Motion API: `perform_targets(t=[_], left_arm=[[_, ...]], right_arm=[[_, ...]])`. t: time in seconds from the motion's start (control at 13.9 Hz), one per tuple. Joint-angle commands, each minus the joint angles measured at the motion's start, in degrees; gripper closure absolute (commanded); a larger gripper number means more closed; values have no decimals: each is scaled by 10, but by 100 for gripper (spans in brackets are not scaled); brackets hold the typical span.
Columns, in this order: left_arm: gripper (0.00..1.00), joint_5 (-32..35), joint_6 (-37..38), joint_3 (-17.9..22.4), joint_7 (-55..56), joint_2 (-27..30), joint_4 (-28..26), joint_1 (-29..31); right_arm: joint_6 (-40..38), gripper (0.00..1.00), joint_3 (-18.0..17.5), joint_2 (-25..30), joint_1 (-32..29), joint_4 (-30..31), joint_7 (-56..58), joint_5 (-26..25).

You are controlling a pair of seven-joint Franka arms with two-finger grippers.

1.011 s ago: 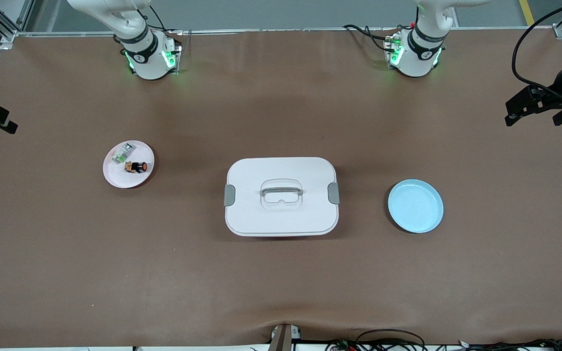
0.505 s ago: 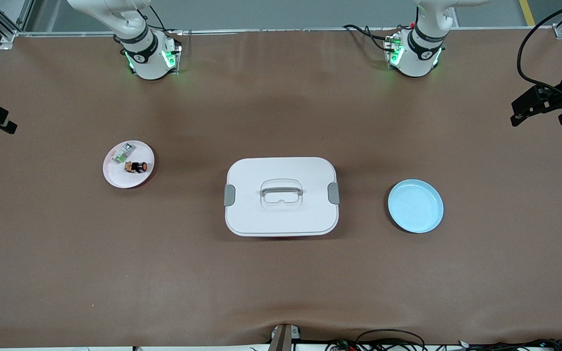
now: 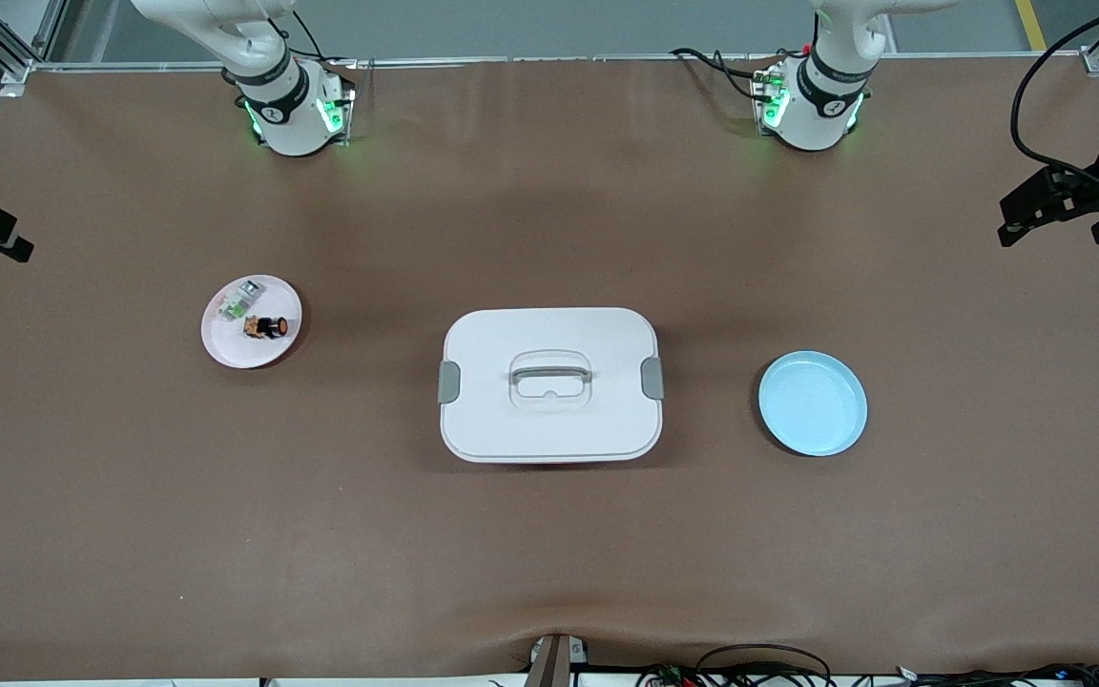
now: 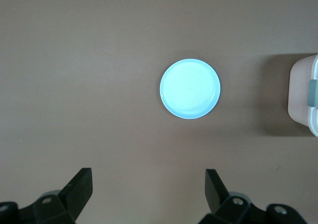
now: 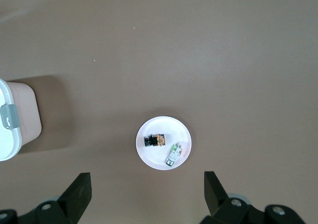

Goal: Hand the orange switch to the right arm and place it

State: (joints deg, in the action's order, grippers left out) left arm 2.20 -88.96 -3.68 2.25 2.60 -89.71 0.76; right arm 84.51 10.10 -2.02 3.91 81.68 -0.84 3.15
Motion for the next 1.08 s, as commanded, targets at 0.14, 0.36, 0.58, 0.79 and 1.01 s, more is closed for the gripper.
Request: perform_targets(t=[0.14,0.36,0.58,0.79,1.01], left_arm=[[0,1,9,-1,0,0,7,3],[0,1,9,-1,0,1,7,4],[0,0,9,0,2,3,8,4],[0,0,10,-1,4,4,3,3],[0,0,6,-1,5,10,-8,3]], right_arm=[[3,0,-3,13,-4,11,-9,6],[3,0,-3,13,-4,11,-9,6],[2,0,-3,13,-5,12,-9,6],[2,0,-3,13,-7,12,-9,6],[2,0,-3,13,-7,12,-9,6]])
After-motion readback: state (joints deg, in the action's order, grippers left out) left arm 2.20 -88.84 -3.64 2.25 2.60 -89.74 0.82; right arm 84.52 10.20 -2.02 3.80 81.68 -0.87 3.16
